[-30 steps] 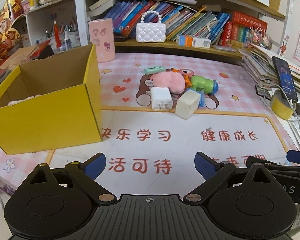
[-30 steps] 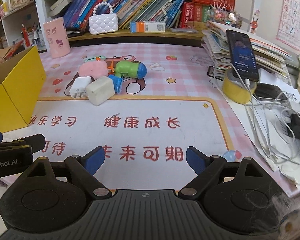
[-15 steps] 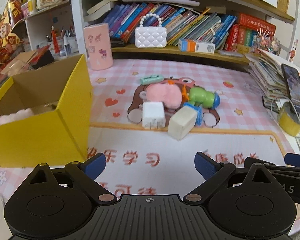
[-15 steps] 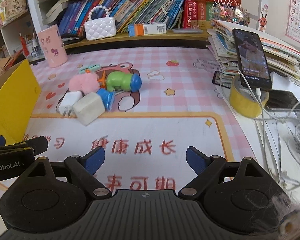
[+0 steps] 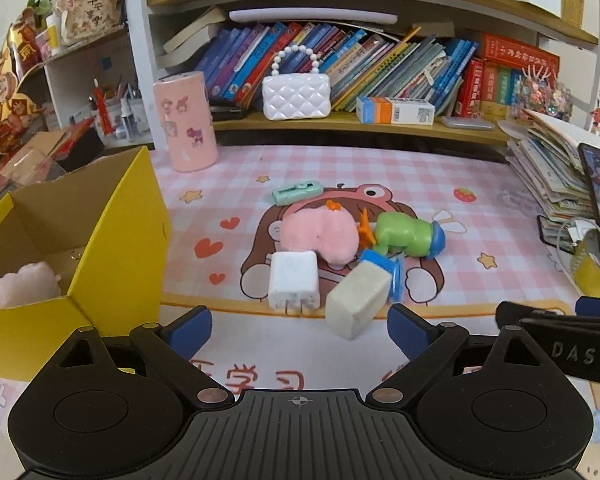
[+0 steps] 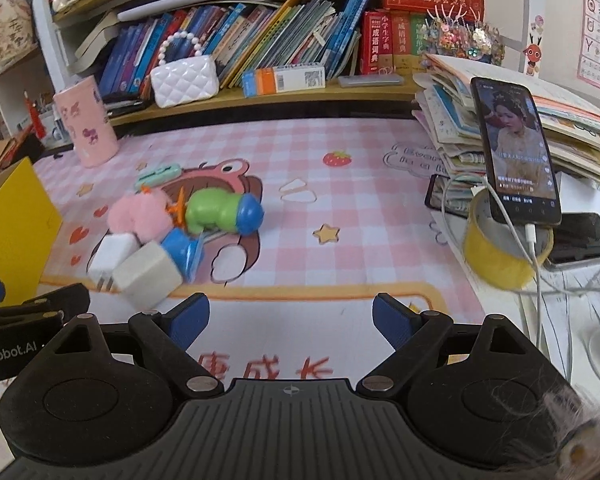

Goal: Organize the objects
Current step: 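Grasp the white eraser with the left tool while the right tool grasps the green-and-blue toy, then carry the eraser and the green-and-blue toy with both tools over the yellow box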

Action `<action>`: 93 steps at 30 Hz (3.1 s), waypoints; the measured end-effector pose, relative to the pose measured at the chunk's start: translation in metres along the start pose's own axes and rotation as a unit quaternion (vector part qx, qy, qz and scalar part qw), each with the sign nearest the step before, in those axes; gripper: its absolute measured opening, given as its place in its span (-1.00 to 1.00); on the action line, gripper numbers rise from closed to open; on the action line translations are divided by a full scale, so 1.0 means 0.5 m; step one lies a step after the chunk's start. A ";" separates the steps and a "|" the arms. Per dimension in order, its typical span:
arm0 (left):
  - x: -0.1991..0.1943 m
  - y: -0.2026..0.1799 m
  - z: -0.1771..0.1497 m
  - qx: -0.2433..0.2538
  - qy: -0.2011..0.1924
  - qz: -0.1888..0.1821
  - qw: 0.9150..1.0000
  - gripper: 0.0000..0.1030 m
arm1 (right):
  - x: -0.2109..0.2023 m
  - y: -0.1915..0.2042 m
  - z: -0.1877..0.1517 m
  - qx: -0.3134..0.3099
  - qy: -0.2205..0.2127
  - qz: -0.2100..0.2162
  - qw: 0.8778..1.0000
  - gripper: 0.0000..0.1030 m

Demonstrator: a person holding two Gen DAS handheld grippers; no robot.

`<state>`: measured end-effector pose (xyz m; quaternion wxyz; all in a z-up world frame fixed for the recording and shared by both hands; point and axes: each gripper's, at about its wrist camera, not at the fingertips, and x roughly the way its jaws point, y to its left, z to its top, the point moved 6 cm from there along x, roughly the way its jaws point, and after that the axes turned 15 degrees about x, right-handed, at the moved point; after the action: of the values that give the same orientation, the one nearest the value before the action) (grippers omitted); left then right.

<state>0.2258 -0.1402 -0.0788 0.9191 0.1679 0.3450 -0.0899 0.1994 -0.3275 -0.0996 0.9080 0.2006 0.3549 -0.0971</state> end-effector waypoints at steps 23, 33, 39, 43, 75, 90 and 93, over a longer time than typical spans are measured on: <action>0.170 -0.105 0.032 0.118 0.027 -0.055 0.991 -0.26 | 0.083 -0.014 0.063 0.011 0.015 0.020 1.000 0.71; 0.074 -0.012 0.002 -0.015 0.033 -0.101 0.994 -0.50 | 0.172 0.070 0.081 -0.071 0.021 0.062 0.995 0.68; 0.025 -0.004 -0.035 -0.014 0.054 -0.096 0.994 -0.50 | 0.243 0.146 0.074 -0.259 0.009 0.054 0.964 0.38; 0.002 0.002 -0.052 -0.034 0.060 -0.096 0.993 -0.50 | 0.282 0.165 0.054 -0.307 0.038 0.064 0.949 0.06; -0.123 0.120 -0.159 -0.081 0.024 -0.081 0.993 -0.50 | -0.064 0.155 -0.115 -0.046 0.114 0.100 0.987 -0.25; -0.240 0.265 -0.282 -0.086 0.009 -0.039 0.996 -0.51 | -0.192 0.319 -0.288 -0.114 0.112 0.124 0.979 -0.24; -0.253 0.292 -0.309 -0.088 0.015 -0.037 0.995 -0.51 | -0.201 0.347 -0.318 -0.121 0.121 0.125 0.977 -0.24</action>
<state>0.0794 0.0588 -0.0678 0.9212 0.0746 0.3710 -0.0903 0.0849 -0.0991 -0.0860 0.8810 0.1426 0.4429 0.0860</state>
